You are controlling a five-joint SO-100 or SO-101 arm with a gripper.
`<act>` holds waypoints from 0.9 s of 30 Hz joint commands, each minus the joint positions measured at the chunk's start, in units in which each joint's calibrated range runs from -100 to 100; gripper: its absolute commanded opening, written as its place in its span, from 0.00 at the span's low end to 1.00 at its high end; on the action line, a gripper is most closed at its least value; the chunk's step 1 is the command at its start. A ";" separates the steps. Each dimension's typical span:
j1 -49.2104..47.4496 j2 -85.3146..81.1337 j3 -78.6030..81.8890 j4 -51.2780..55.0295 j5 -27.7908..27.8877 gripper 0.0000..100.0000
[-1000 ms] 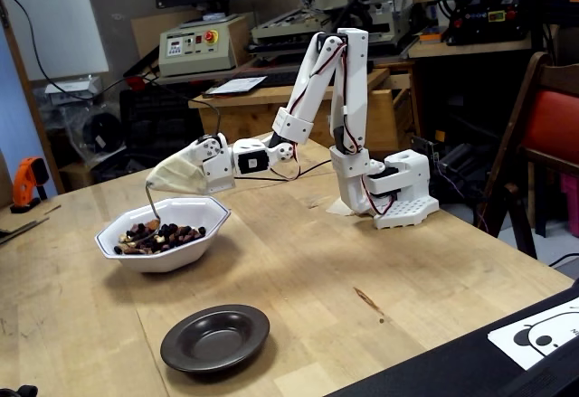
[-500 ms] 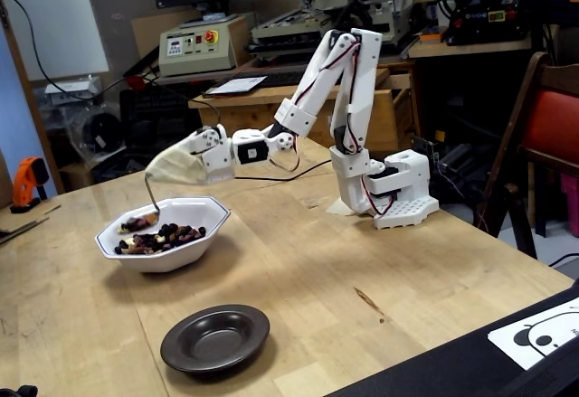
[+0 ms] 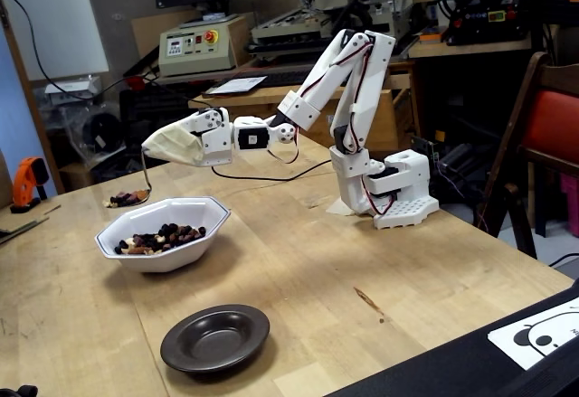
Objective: Use spoon to transfer food from the white bowl to brown plate
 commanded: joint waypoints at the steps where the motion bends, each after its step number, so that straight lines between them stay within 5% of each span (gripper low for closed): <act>1: -0.09 -3.06 -1.84 -0.05 0.00 0.02; 27: -17.80 -3.14 -1.92 -0.05 0.05 0.02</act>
